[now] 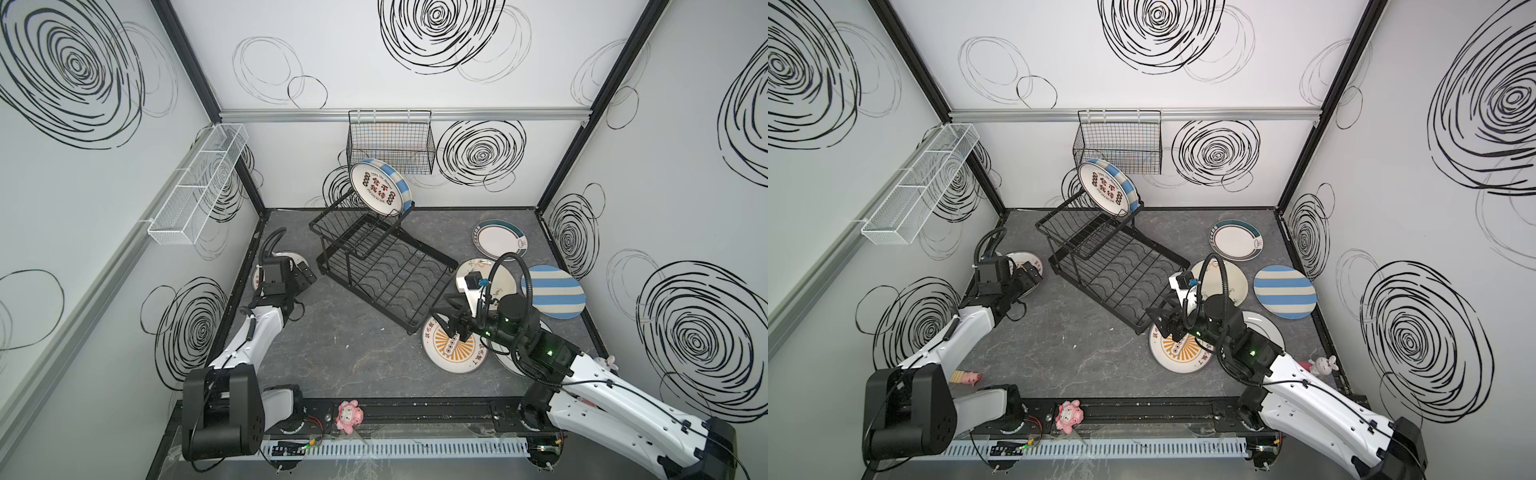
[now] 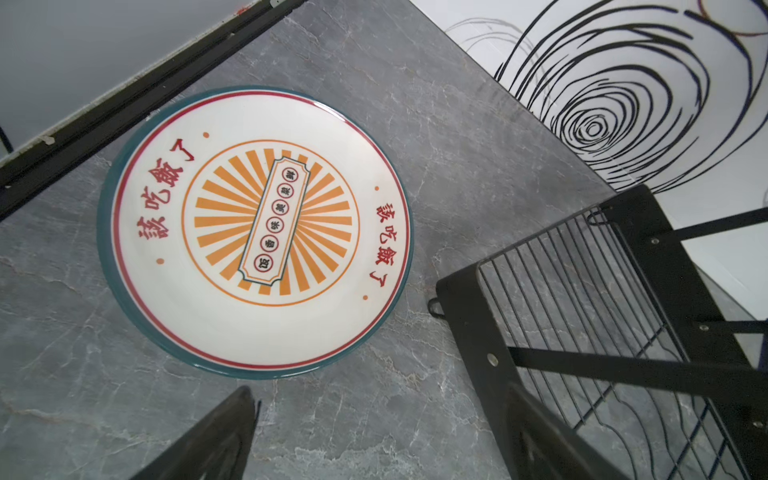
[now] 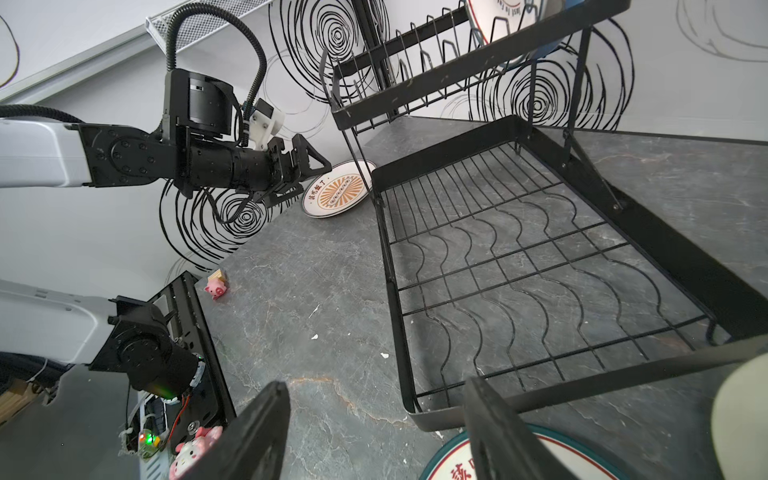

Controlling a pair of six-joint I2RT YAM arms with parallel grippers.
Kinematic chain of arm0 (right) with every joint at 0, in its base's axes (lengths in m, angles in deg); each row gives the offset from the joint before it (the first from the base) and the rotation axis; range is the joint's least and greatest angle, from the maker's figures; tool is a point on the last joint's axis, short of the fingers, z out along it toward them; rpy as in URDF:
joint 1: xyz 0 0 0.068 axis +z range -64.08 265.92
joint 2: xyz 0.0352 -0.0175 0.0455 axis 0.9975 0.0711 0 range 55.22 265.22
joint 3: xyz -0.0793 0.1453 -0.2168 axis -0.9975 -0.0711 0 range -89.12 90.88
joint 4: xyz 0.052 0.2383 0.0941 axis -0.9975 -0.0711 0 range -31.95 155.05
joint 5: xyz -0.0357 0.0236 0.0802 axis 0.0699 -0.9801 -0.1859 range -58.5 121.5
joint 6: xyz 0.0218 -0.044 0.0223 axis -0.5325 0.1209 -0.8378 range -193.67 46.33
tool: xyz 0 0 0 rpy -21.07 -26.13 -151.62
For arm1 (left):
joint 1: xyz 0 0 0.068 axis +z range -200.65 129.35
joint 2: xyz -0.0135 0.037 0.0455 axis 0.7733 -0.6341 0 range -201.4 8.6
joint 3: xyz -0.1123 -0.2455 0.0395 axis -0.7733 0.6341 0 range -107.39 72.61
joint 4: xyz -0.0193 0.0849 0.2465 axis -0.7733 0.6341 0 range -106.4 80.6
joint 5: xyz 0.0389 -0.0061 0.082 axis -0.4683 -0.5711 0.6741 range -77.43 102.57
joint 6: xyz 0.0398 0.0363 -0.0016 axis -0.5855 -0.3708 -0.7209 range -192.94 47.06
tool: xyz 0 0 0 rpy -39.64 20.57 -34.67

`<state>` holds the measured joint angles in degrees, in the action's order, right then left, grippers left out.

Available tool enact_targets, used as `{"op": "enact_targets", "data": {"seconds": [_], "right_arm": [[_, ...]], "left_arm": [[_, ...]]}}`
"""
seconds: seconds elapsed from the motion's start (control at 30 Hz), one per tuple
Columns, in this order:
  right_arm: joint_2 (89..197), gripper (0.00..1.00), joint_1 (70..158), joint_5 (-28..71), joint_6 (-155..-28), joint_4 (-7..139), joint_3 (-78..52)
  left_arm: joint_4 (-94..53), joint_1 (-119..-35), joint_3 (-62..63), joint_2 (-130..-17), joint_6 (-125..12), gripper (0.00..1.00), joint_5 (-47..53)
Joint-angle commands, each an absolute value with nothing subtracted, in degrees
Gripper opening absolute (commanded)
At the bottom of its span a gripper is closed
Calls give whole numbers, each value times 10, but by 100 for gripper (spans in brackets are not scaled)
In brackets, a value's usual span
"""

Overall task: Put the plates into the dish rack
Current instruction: 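Move right gripper to sunburst plate while left gripper reaches another sunburst plate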

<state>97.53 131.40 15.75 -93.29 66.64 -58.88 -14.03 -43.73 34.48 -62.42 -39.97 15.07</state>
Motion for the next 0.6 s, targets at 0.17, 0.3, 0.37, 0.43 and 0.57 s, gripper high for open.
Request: {"op": "enact_targets", "data": {"seconds": [0.17,0.3,0.37,0.43,0.57], "right_arm": [[985,71,1319,129,-944,724,-610],[990,71,1320,117,-949,737,-613],[981,71,1321,105,-956,759,-622],[971,72,1322,101,-961,779,-635],[972,73,1321,110,-959,763,-636]], "left_arm": [[-233,-429,327,-712,-381,96,105],[-267,-429,334,-747,-367,96,96],[-279,-432,332,-763,-372,96,99],[-275,-432,324,-779,-380,96,102],[-280,-427,315,-802,-395,96,109]]}}
